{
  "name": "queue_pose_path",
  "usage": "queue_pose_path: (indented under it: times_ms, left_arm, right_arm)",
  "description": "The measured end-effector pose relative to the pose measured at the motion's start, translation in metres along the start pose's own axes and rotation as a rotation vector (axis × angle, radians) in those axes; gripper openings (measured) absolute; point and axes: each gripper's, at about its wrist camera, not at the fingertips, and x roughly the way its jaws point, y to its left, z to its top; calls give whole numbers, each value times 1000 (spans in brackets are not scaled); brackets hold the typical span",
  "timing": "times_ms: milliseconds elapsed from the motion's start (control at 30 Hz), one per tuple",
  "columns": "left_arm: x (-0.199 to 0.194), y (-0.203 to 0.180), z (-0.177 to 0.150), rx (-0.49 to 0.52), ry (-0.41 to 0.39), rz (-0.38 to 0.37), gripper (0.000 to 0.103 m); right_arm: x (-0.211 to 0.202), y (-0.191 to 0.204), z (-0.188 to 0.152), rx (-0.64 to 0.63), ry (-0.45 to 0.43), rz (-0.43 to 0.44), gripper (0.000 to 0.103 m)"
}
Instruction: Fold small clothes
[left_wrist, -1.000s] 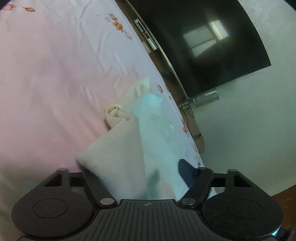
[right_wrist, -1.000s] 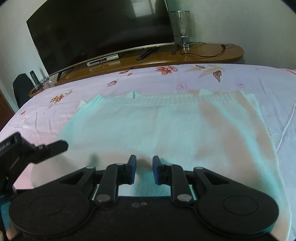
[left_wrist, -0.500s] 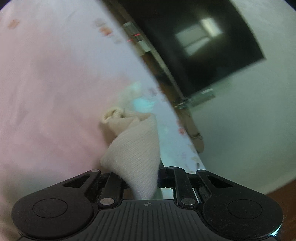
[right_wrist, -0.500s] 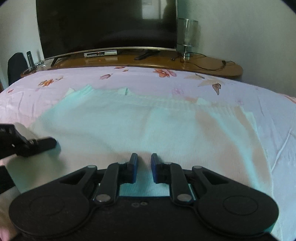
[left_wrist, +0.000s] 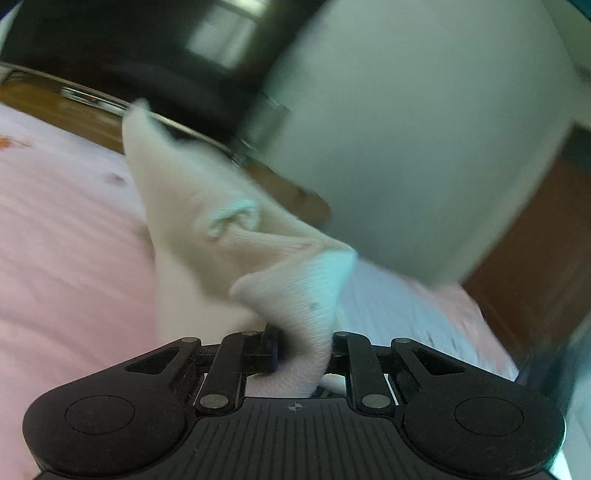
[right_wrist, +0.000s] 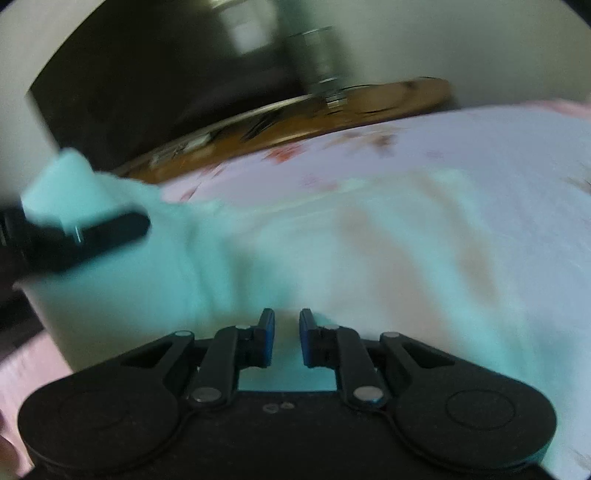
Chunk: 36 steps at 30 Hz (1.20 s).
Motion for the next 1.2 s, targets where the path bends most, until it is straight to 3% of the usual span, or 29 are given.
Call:
queue_pose_path:
  times_ms: [133, 300, 500, 567, 633, 767, 933, 1200]
  left_arm:
    - [16, -34, -29, 75, 107, -54, 16]
    - [21, -52, -55, 147, 223, -60, 17]
    - [-2, -72, -66, 236, 264, -59, 17]
    - [-13, -75, -67, 252, 265, -59, 17]
    - [-26, -72, -64, 233, 274, -65, 17]
    - [-52, -55, -49, 195, 227, -42, 17]
    - [-74, -38, -37, 187, 173, 12, 17]
    - [-76, -14, -29, 117, 151, 62, 17]
  right_arm:
    - [-36, -40, 9, 52, -38, -21, 20]
    - [-65, -79, 9, 154, -34, 6, 26]
    - [-65, -87, 7, 236, 13, 74, 35]
    - [-66, -85, 8, 237, 25, 86, 52]
    - [-63, -82, 9, 247, 37, 110, 58]
    - [-56, -76, 12, 238, 64, 107, 57]
    - [-57, -82, 16, 320, 43, 142, 58]
    - [-36, -81, 26, 362, 53, 122, 61]
